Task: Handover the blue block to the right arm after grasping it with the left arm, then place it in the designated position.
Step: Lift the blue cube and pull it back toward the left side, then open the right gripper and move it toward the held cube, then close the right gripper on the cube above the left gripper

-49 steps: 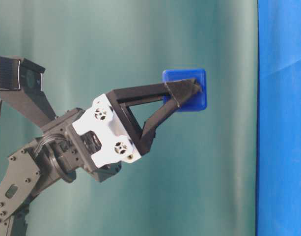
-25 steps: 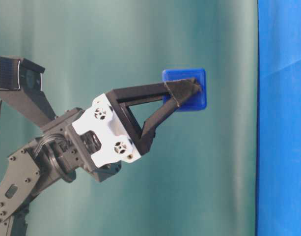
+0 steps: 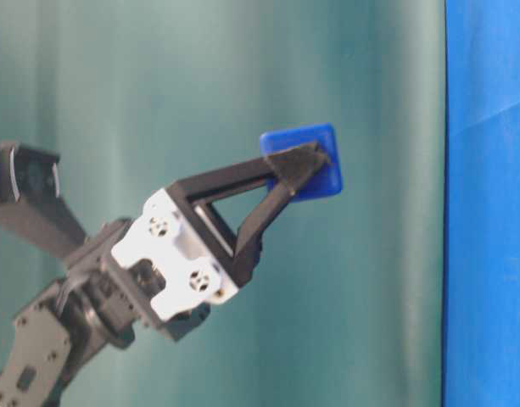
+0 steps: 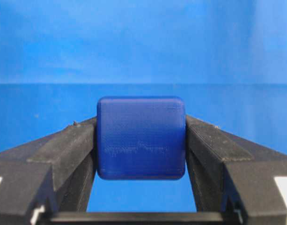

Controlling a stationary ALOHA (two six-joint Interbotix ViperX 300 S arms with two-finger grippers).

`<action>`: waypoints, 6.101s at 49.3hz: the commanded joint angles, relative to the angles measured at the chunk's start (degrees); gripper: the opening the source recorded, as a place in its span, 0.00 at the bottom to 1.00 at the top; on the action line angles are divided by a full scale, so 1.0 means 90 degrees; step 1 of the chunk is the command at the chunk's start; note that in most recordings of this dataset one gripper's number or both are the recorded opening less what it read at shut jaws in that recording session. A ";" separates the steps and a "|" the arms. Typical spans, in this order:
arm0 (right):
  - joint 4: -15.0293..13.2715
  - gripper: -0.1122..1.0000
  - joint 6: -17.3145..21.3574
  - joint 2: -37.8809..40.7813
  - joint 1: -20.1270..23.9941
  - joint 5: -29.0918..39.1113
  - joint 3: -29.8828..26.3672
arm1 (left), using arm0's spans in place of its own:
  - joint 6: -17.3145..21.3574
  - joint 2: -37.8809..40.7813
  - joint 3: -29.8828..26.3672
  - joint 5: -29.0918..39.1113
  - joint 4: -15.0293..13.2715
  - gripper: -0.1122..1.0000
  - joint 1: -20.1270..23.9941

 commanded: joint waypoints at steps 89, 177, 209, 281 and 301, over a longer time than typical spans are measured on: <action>-0.0693 0.97 -0.0459 -0.0020 0.0000 0.0127 -0.0449 | 0.0039 -0.1875 0.2764 -0.5137 -0.0029 0.54 -0.0020; -0.4268 0.95 -0.4219 -0.0117 -0.0010 0.0195 -0.0635 | -0.0010 -0.1865 0.2734 -0.5176 -0.0049 0.54 -0.0020; -0.4258 0.95 -0.4209 -0.0068 0.0000 0.0195 -0.0635 | -0.0010 -0.1865 0.2734 -0.5176 -0.0039 0.54 0.0000; -0.4277 0.95 -0.4219 0.3672 -0.0176 -0.0283 -0.3340 | -0.0010 -0.1875 0.2744 -0.5176 -0.0049 0.54 0.0000; -0.4297 0.95 -0.4229 0.4180 -0.0176 -0.0313 -0.3848 | -0.0010 -0.1875 0.2754 -0.5176 -0.0049 0.54 0.0000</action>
